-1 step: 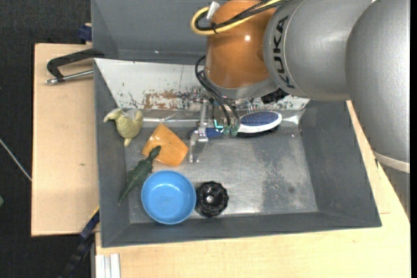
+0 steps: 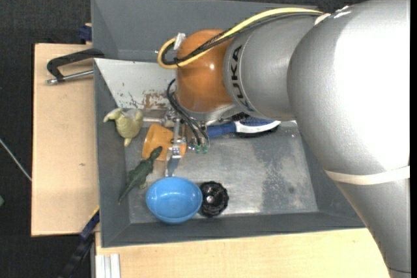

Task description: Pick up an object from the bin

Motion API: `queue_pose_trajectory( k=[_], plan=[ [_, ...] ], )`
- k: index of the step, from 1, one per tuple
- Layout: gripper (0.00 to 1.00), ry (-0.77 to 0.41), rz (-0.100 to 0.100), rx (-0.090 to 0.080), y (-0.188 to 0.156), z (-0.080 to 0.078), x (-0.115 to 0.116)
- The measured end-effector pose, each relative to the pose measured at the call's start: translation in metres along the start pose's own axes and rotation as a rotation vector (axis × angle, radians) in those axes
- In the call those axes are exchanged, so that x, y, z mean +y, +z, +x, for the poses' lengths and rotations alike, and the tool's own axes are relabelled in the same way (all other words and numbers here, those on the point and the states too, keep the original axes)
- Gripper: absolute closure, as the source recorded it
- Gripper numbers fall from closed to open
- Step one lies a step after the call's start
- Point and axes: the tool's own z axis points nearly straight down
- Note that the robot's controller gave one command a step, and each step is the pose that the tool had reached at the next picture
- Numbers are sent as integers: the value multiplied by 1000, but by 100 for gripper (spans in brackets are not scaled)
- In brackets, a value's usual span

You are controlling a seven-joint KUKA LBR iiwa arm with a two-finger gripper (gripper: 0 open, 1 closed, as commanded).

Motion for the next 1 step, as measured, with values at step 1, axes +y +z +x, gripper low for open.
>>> queue_pose_trajectory(
  k=[1],
  plan=[
    [0, -253, 0, 0, -32, -3, 15]
  ],
)
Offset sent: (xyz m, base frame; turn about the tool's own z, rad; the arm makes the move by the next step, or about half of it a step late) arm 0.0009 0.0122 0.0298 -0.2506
